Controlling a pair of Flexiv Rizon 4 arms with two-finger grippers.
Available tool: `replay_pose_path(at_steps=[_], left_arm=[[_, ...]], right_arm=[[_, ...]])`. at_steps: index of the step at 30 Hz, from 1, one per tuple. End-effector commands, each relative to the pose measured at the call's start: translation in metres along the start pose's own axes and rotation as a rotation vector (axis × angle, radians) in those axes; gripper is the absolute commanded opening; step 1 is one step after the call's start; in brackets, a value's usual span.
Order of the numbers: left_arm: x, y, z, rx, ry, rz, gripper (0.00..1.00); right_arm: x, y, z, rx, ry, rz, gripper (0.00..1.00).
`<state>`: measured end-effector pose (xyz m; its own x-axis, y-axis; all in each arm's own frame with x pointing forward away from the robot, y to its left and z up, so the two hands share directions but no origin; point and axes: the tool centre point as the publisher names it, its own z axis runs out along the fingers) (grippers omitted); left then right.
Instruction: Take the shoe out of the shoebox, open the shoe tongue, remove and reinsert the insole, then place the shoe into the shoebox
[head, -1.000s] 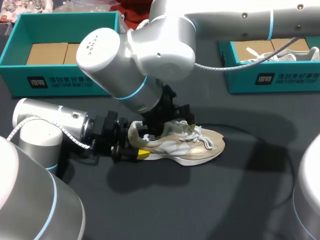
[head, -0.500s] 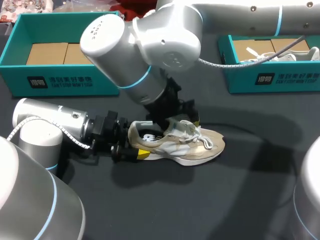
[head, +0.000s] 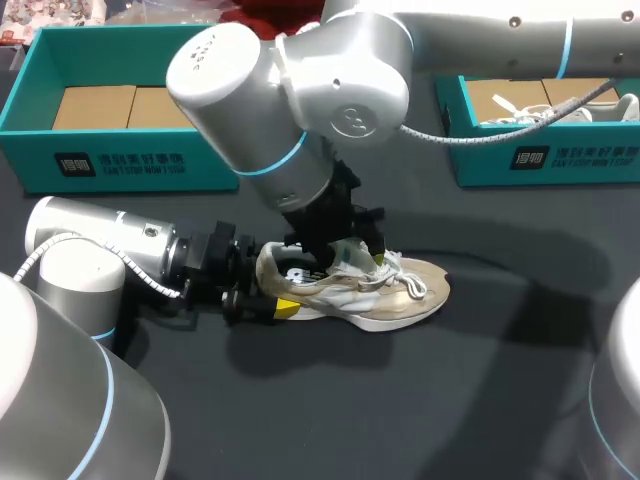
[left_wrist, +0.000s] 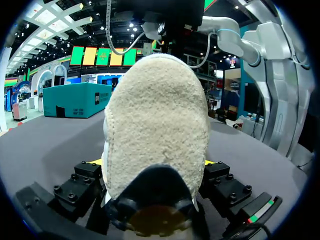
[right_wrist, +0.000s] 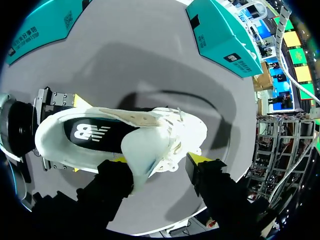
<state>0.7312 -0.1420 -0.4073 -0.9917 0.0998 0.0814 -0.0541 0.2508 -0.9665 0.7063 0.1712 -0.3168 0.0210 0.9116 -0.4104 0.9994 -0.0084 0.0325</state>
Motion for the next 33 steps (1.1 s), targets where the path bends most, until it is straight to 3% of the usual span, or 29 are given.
replay_pose_path(at_steps=[1,9,14,17,23,33], left_arm=[[0.001,0.004,0.0,0.0,-0.003,-0.001,0.0],[0.001,0.004,0.0,0.0,-0.003,-0.001,0.0],[0.001,0.004,0.0,0.0,-0.003,-0.001,0.0],[0.001,0.004,0.0,0.0,-0.003,-0.001,0.0],[0.001,0.004,0.0,0.0,-0.003,-0.001,0.0],[0.001,0.004,0.0,0.0,-0.003,-0.001,0.0]], right_arm=[[0.008,-0.011,-0.01,-0.013,-0.022,0.606,0.44],[0.003,-0.011,-0.016,0.035,-0.016,0.559,0.38],[-0.008,-0.005,-0.015,0.071,0.008,0.524,0.0],[-0.014,-0.001,-0.014,0.081,0.018,0.472,0.0],[-0.03,0.005,0.0,0.11,0.246,0.284,0.0],[-0.03,0.005,0.0,0.11,0.246,0.284,0.0]])
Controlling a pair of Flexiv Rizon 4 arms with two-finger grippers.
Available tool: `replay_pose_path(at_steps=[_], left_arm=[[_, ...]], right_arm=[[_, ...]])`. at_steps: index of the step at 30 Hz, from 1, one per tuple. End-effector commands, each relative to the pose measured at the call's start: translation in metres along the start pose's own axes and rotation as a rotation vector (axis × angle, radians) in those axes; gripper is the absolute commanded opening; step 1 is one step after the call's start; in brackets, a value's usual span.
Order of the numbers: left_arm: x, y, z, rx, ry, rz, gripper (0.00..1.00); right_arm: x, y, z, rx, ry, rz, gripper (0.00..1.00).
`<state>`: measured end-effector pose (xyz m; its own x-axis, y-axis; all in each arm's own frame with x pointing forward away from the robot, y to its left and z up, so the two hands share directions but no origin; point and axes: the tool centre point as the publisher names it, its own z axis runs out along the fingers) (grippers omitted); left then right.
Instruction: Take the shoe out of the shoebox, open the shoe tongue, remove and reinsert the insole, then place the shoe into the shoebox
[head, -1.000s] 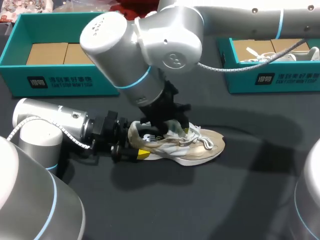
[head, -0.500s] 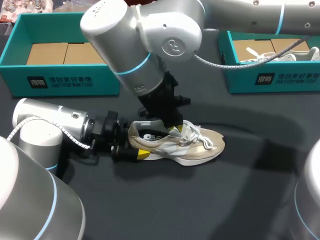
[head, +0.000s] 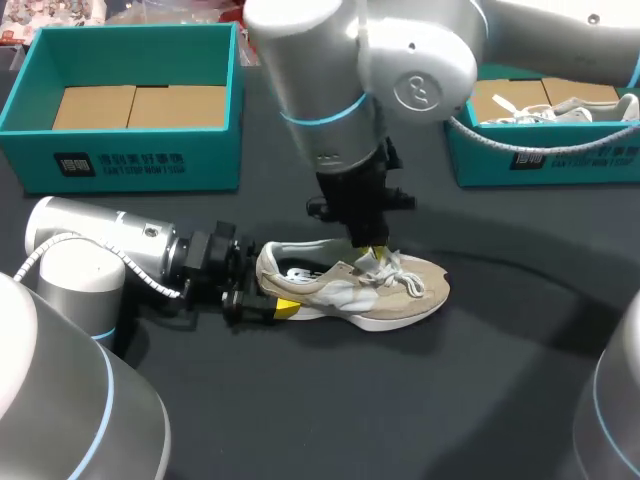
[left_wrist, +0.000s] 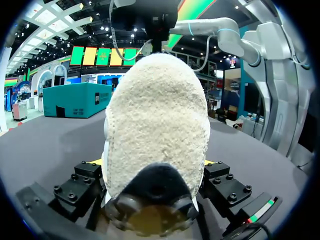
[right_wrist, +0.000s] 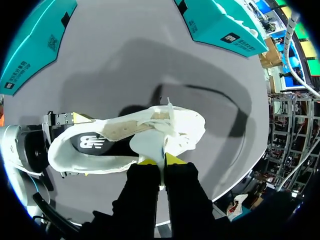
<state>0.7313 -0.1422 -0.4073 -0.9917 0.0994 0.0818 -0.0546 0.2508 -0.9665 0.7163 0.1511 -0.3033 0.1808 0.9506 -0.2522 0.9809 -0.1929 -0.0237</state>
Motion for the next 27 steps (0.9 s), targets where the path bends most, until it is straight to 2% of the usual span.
replay_pose_path(at_steps=[1,7,14,20,27], left_arm=[[0.001,0.004,0.0,0.0,-0.002,0.0,0.0],[0.001,0.004,0.0,0.0,-0.002,0.0,0.0],[0.001,0.004,0.0,0.0,-0.002,0.0,0.0],[0.001,0.004,0.0,0.0,-0.002,0.0,0.0],[0.001,0.004,0.0,0.0,-0.002,0.0,0.0]], right_arm=[[-0.008,-0.004,0.003,-0.009,0.087,0.121,0.0],[-0.008,-0.004,0.003,-0.009,0.087,0.121,0.0],[-0.046,0.0,0.009,0.023,0.141,0.131,0.0],[-0.06,0.003,0.018,0.044,0.184,0.123,0.0],[-0.065,0.005,0.032,0.071,0.209,0.122,0.0]])
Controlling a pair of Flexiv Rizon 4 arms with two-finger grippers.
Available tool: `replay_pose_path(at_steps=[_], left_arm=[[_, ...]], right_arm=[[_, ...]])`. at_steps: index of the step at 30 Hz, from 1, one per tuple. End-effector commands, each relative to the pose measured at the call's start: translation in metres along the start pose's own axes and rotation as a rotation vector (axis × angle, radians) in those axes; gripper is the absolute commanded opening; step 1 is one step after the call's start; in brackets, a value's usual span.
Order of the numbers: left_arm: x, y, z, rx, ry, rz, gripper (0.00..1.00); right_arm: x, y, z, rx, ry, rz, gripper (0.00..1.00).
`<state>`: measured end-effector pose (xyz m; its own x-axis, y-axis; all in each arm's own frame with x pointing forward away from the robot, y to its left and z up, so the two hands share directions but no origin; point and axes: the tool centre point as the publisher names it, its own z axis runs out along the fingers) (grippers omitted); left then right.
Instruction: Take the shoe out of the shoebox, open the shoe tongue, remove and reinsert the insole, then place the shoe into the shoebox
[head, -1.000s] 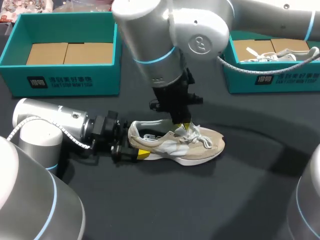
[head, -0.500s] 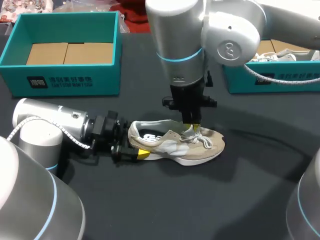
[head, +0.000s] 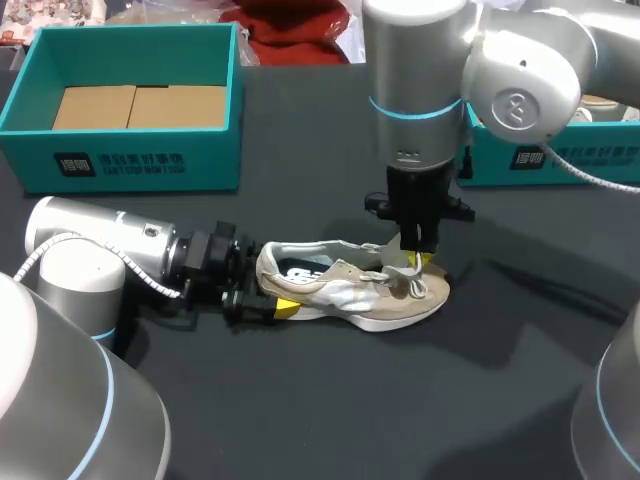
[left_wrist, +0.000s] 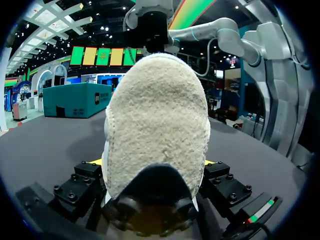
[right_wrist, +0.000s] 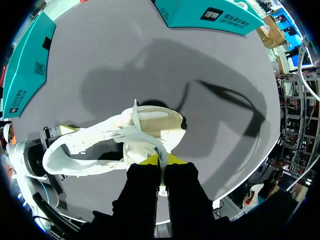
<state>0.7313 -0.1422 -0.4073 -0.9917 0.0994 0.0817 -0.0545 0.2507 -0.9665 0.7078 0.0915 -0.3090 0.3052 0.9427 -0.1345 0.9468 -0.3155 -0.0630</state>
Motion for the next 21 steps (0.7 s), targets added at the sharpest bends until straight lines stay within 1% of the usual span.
replay_pose_path(at_steps=[1,7,8,9,10,11,13,17,19,21], left_arm=[[0.001,0.004,0.0,0.0,-0.002,-0.001,0.0],[0.001,0.004,0.0,0.0,-0.002,-0.001,0.0],[0.001,0.004,0.0,0.0,-0.002,-0.001,0.0],[0.001,0.004,0.0,0.0,-0.002,-0.001,0.0],[0.001,0.004,0.0,0.0,-0.002,-0.001,0.0],[0.001,0.004,0.0,0.0,-0.002,-0.001,0.0],[0.001,0.004,0.0,0.0,-0.002,-0.001,0.0],[0.001,0.004,0.0,0.0,-0.002,-0.001,0.0],[0.001,0.004,0.0,0.0,-0.002,-0.001,0.0],[0.001,0.004,0.0,0.0,-0.002,-0.001,0.0]], right_arm=[[-0.009,0.004,0.012,0.017,0.081,0.006,0.0],[-0.009,0.007,0.02,0.026,0.086,0.025,0.0],[-0.009,0.008,0.022,0.03,0.079,0.036,0.02],[-0.009,0.009,0.024,0.033,0.079,0.042,0.15],[-0.009,0.01,0.025,0.039,0.072,0.052,0.32],[-0.009,0.01,0.026,0.041,0.06,0.062,0.35],[-0.007,0.01,0.027,0.039,0.05,0.072,0.41],[-0.005,0.012,0.028,0.03,-0.007,0.115,0.46],[-0.004,0.013,0.03,0.033,-0.017,0.12,0.46],[-0.003,0.014,0.032,0.028,-0.057,0.143,0.46]])
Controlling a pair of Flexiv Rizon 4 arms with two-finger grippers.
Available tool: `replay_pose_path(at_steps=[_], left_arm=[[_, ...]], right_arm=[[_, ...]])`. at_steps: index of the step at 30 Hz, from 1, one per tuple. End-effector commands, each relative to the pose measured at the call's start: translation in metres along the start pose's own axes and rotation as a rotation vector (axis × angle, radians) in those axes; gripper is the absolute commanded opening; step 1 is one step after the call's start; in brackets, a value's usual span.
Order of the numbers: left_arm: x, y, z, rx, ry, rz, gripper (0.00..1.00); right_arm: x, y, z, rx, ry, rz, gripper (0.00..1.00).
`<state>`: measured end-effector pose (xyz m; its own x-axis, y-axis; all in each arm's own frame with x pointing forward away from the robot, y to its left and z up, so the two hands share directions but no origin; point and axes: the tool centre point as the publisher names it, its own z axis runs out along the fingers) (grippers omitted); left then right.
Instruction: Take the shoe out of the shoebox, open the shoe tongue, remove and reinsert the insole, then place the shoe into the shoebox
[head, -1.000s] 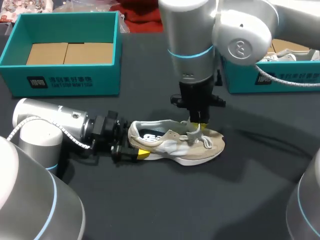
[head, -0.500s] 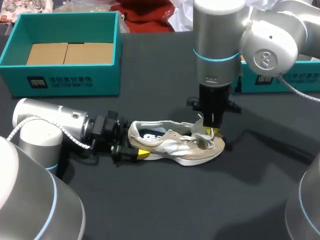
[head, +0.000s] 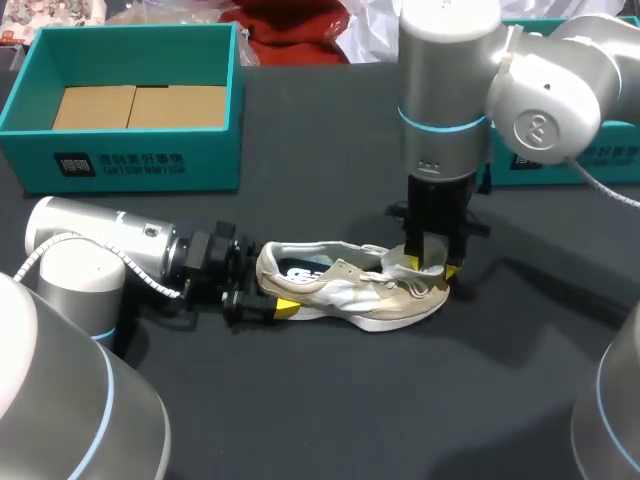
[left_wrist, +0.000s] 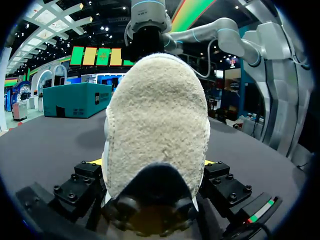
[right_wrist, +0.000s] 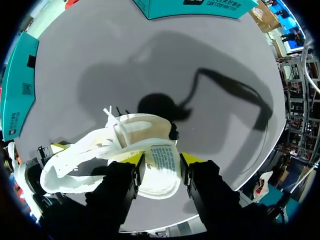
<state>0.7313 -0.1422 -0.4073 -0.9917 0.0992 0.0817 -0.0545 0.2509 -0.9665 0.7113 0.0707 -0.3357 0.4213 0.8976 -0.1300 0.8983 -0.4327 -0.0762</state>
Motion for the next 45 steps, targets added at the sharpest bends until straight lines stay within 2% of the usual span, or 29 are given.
replay_pose_path(at_steps=[1,8,11,16,22,28,36,38,43,45], left_arm=[[0.001,0.004,0.0,0.0,-0.002,-0.001,0.0],[0.001,0.004,0.0,0.0,-0.002,-0.001,0.0],[0.001,0.004,0.0,0.0,-0.002,-0.001,0.0],[0.001,0.004,0.0,0.0,-0.002,-0.001,0.0],[0.001,0.004,0.0,0.0,-0.002,-0.001,0.0],[0.001,0.004,0.0,0.0,-0.002,-0.001,0.0],[0.001,0.004,0.0,0.0,-0.002,-0.001,0.0],[0.001,0.004,0.0,0.0,-0.002,-0.001,0.0],[0.001,0.004,0.0,0.0,-0.002,-0.001,0.0],[0.001,0.004,0.0,0.0,-0.002,-0.001,0.0]], right_arm=[[0.012,0.001,0.006,-0.008,-0.083,0.029,0.46],[0.009,0.007,0.014,-0.02,-0.204,0.102,0.48],[0.003,0.01,0.01,-0.036,-0.238,0.126,0.48],[-0.009,0.005,-0.018,-0.105,-0.279,0.144,0.5],[-0.012,-0.011,-0.071,-0.208,-0.191,0.036,0.5],[0.007,-0.023,-0.11,-0.277,-0.146,-0.147,0.49],[0.043,-0.037,-0.139,-0.298,-0.125,-0.446,0.47],[0.055,-0.041,-0.144,-0.298,-0.109,-0.547,0.44],[0.083,-0.05,-0.144,-0.254,-0.078,-0.778,0.0],[0.092,-0.055,-0.142,-0.239,-0.038,-0.876,0.0]])
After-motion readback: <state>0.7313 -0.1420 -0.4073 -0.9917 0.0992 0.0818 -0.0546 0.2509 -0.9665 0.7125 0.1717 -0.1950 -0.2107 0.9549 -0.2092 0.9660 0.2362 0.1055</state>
